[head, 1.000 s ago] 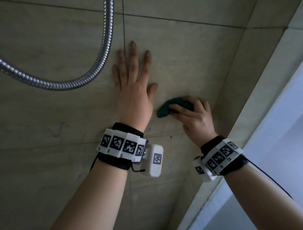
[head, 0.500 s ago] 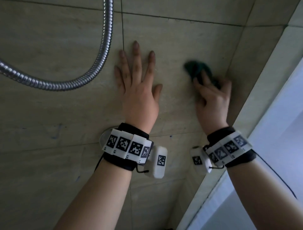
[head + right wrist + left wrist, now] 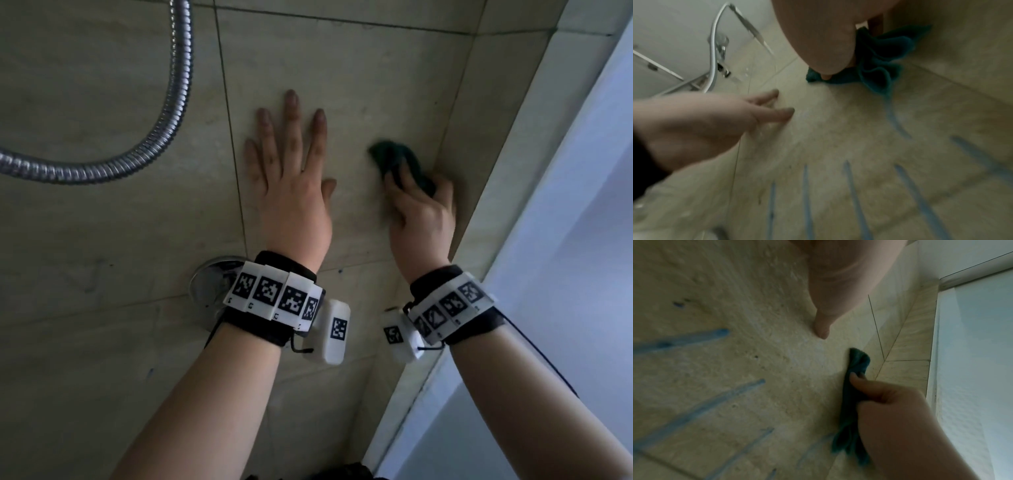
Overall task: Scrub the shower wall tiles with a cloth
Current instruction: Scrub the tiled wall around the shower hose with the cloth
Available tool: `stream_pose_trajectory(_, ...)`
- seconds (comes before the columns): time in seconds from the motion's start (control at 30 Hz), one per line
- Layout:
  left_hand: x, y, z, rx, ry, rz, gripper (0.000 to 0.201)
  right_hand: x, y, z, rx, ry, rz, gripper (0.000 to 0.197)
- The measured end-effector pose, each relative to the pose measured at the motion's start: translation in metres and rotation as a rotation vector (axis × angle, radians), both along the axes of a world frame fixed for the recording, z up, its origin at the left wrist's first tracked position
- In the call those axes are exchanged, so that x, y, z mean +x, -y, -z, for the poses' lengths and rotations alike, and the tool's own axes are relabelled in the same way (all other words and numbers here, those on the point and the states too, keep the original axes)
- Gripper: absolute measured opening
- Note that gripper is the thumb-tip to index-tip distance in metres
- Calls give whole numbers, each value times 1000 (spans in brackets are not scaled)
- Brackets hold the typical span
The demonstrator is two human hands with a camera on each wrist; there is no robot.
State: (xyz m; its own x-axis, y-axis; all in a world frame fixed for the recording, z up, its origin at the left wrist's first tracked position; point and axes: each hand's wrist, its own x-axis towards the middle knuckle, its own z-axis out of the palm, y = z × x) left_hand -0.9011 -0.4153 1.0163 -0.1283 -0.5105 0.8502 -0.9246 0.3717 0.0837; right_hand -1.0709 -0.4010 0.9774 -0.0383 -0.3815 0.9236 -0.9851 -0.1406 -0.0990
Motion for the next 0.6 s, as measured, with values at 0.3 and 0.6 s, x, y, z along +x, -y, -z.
stream_pose_trajectory(0.3, -2, 2, -1, -4, -15, 19, 79, 17, -6, 75, 26, -228, -88, 44)
stream_pose_trajectory(0.6, 1, 2, 0, -24, -6, -1, 77, 5, 5, -66, -21, -14, 93, 58)
